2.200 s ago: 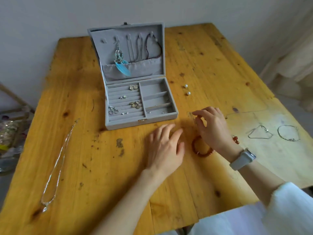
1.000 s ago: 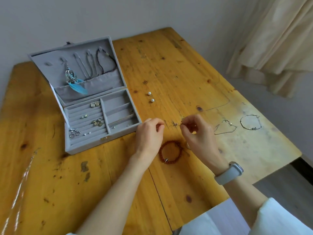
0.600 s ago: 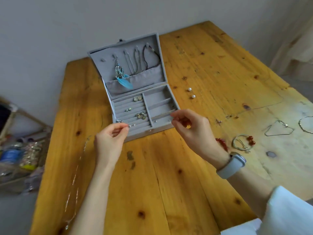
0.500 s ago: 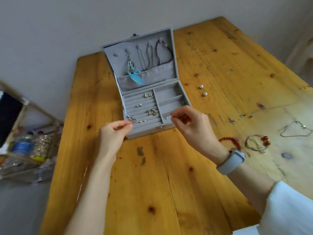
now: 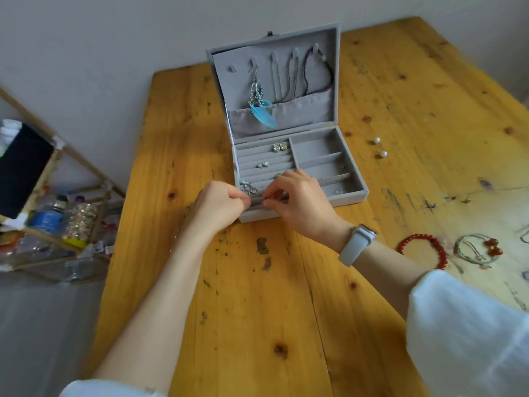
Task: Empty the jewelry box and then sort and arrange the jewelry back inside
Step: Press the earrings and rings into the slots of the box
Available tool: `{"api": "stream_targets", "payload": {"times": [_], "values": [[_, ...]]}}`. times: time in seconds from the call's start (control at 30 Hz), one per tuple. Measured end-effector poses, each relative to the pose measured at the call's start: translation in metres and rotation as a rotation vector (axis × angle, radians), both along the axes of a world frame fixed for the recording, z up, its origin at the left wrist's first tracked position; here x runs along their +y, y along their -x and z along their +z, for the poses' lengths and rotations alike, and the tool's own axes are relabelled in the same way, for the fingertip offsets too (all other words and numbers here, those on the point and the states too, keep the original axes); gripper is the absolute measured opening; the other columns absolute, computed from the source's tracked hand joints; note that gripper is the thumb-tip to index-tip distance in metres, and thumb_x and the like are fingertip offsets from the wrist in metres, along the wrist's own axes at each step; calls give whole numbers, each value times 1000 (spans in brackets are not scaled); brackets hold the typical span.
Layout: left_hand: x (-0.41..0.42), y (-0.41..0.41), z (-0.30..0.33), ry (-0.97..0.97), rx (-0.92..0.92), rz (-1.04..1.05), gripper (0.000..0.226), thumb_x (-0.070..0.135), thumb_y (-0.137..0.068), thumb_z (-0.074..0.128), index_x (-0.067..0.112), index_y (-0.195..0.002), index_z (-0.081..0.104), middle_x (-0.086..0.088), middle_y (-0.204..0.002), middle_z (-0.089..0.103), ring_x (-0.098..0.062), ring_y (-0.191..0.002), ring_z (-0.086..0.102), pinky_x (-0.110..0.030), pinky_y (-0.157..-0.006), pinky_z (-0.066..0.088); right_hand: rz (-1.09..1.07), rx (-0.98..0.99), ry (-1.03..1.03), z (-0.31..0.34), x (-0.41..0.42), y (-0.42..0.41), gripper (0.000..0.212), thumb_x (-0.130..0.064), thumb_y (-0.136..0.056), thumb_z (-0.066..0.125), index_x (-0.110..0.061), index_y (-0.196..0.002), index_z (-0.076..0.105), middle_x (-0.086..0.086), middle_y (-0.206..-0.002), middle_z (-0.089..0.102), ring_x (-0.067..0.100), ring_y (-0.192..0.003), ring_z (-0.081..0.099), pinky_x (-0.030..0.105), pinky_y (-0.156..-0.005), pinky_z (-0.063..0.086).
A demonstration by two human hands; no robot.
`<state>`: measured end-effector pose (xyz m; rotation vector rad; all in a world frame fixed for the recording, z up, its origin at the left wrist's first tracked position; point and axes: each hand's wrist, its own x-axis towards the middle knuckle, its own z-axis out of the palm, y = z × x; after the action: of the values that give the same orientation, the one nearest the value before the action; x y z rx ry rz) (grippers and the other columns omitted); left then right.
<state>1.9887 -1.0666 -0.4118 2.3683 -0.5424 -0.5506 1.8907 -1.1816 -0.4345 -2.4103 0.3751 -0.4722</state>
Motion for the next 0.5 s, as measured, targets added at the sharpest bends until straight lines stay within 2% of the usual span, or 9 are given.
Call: {"api": "stream_targets", "payload": {"times": [0.13,0.23,0.3,0.37,0.43,0.5], "values": [[-1,3,2,-34,-65,-16,14,18,-82,63,29,-76,70,5,-83,63,-18,-87,58,-30,-79,48,-15,31,59,-2,1,-5,11,-24,-83,62,-18,-92,67,-4,-88,56,21,-94,48,29,-77,30],[0,7,-2,-52,-170,-28,12,21,-85,61,28,-84,70,6,-87,52,-16,-85,51,-29,-74,45,-27,28,83,-4,0,-4,13,-26,-84,61,-19,-93,67,-2,-92,59,20,-94,48,29,-76,28],[2,9,-5,0,-194,-3,8,22,-84,62,30,-86,64,5,-92,47,-14,-83,46,-25,-64,38,-33,32,89,-5,0,-4,13,-27,-84,61,-19,-93,67,-3,-92,59,19,-95,47,27,-76,25],[3,9,-8,45,-173,31,12,22,-82,65,27,-89,57,4,-80,43,-14,-72,42,-24,-54,31,-30,40,93,-4,1,-5,13,-27,-85,61,-20,-93,66,-4,-91,57,19,-95,46,28,-75,24],[5,7,-12,103,-128,53,16,20,-80,67,23,-90,54,5,-69,38,-12,-62,39,-25,-52,29,-28,57,78,-3,1,-6,12,-27,-85,60,-21,-94,66,-7,-88,52,19,-95,45,28,-76,23],[7,8,-16,198,-116,71,13,19,-81,66,23,-85,55,6,-69,39,-11,-63,39,-25,-56,32,-29,86,62,0,1,-8,11,-28,-85,60,-23,-93,66,-9,-87,51,17,-96,44,29,-75,22]]}}
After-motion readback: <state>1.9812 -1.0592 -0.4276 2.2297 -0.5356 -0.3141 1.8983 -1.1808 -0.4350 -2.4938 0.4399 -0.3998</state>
